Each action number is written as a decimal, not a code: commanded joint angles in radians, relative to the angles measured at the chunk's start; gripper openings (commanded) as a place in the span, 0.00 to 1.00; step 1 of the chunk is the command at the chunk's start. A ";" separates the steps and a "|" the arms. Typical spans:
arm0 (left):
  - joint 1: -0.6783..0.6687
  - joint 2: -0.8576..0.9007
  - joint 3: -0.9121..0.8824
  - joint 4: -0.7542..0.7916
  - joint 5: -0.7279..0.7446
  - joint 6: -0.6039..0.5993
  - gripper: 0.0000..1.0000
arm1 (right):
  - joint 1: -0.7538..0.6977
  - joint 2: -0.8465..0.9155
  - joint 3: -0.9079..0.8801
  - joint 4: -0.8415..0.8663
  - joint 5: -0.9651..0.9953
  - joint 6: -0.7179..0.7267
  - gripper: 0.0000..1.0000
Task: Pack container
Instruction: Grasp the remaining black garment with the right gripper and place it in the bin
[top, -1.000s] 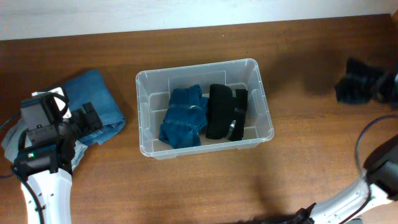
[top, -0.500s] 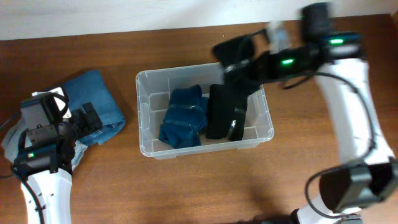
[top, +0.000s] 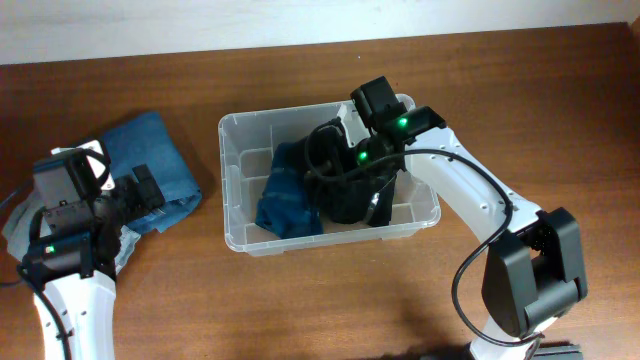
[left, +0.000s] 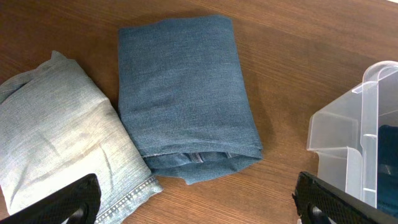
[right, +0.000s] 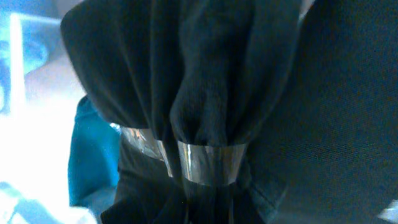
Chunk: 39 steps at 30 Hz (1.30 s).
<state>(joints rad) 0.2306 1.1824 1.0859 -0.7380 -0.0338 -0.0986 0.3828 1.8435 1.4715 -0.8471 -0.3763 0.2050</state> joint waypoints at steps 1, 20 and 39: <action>0.003 0.001 0.016 0.001 0.011 -0.006 0.99 | 0.005 -0.005 0.024 0.006 0.009 -0.044 0.04; 0.003 0.001 0.016 -0.001 0.011 -0.006 0.99 | 0.272 0.099 0.114 0.243 0.125 0.373 0.04; 0.003 0.001 0.016 0.000 0.011 -0.006 0.99 | 0.250 0.045 0.304 0.022 0.312 0.049 0.99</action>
<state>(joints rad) 0.2306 1.1824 1.0859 -0.7410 -0.0338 -0.0986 0.6456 1.9945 1.6852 -0.7986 -0.1890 0.3771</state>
